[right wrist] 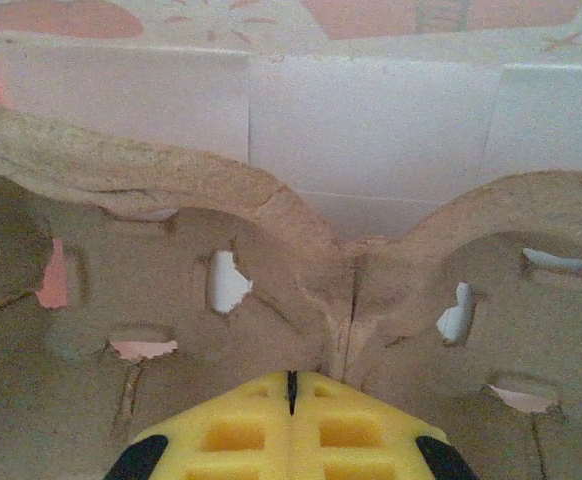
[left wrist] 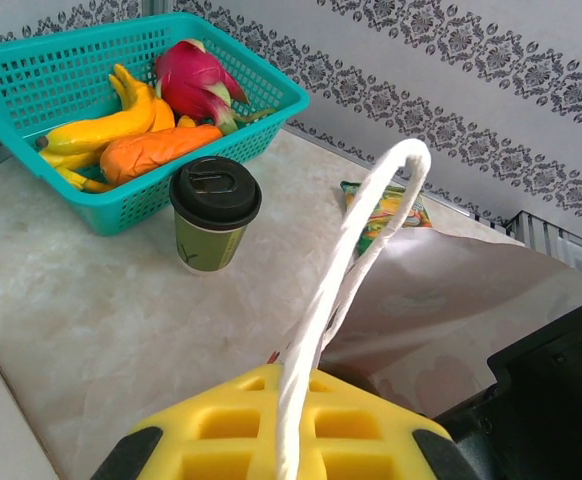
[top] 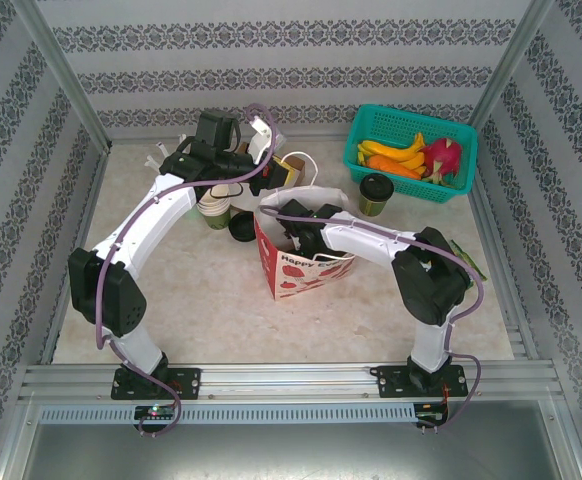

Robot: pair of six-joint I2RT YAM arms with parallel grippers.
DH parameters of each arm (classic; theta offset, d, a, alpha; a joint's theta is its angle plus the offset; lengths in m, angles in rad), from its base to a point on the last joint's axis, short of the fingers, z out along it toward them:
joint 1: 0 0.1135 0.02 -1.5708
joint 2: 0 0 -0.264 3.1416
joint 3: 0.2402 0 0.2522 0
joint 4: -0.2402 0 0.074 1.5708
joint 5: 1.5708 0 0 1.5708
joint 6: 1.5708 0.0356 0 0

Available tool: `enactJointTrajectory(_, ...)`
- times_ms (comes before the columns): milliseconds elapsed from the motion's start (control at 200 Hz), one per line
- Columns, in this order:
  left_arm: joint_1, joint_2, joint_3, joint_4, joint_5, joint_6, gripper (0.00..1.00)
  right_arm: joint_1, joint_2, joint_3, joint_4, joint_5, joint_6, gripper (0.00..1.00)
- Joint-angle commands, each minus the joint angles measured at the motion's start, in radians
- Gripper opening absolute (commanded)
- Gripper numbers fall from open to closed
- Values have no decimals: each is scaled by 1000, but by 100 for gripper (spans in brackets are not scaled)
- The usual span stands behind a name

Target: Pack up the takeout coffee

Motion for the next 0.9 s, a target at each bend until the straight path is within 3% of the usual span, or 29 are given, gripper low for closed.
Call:
enactJointTrajectory(0,10,15,26,-36,27,2,0,19,5,15,28,24,-2,9)
enactJointTrajectory(295,10,9,35,-52,17,26,0,21,-194,1,54,-53,-36,29)
enactJointTrajectory(894,7,5,33,-66,62,29,0,17,-325,144,104,-114,-132,55)
